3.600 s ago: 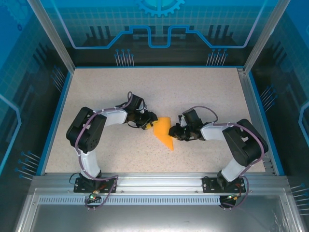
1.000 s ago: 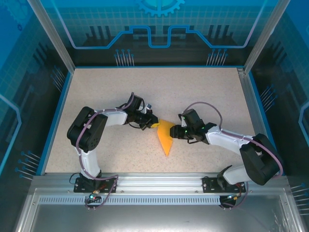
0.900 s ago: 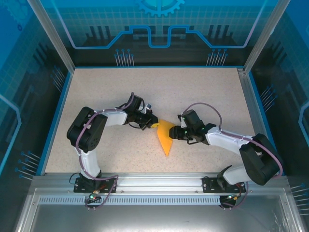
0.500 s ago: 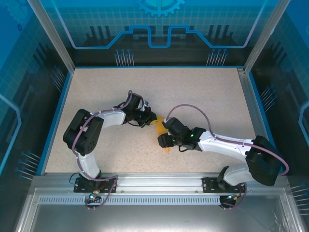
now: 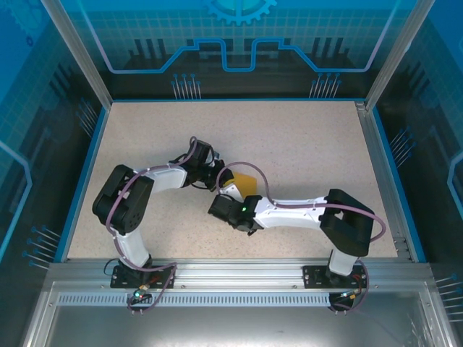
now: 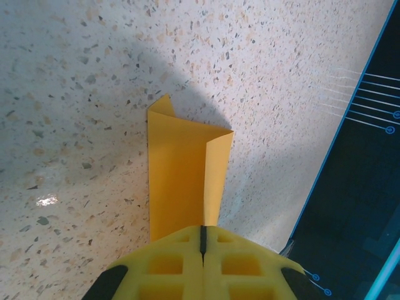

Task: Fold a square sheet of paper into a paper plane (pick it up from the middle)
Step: Fold the wing for the fifth time at the center of the table.

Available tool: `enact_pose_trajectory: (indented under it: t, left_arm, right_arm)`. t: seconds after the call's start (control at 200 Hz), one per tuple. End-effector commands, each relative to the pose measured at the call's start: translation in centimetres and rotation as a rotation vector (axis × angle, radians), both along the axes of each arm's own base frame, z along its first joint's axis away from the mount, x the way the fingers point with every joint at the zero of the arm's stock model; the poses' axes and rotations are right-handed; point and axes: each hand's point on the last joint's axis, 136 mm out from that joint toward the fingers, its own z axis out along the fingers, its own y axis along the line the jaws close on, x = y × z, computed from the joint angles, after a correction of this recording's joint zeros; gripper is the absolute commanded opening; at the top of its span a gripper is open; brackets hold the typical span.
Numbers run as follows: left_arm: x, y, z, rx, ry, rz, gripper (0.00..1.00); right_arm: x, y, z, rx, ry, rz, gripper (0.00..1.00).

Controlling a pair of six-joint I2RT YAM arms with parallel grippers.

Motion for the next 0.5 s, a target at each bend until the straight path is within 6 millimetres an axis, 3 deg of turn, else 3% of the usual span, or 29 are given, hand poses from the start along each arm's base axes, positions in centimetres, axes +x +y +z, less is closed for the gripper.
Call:
enact_pose_trajectory:
  t: [0.0, 0.34, 0.495]
  left_arm:
    - [-0.1, 0.0, 1.0, -0.012, -0.011, 0.02, 0.04]
    - [-0.2, 0.0, 1.2, -0.014, -0.014, 0.018, 0.04]
    - [-0.2, 0.0, 1.4, -0.015, -0.012, 0.023, 0.04]
  right_arm:
    - [0.4, -1.0, 0.5, -0.074, -0.055, -0.045, 0.5]
    - [0.1, -1.7, -0.7, -0.094, -0.046, -0.067, 0.4]
    - [0.2, -1.8, -1.2, -0.106, -0.041, -0.074, 0.39]
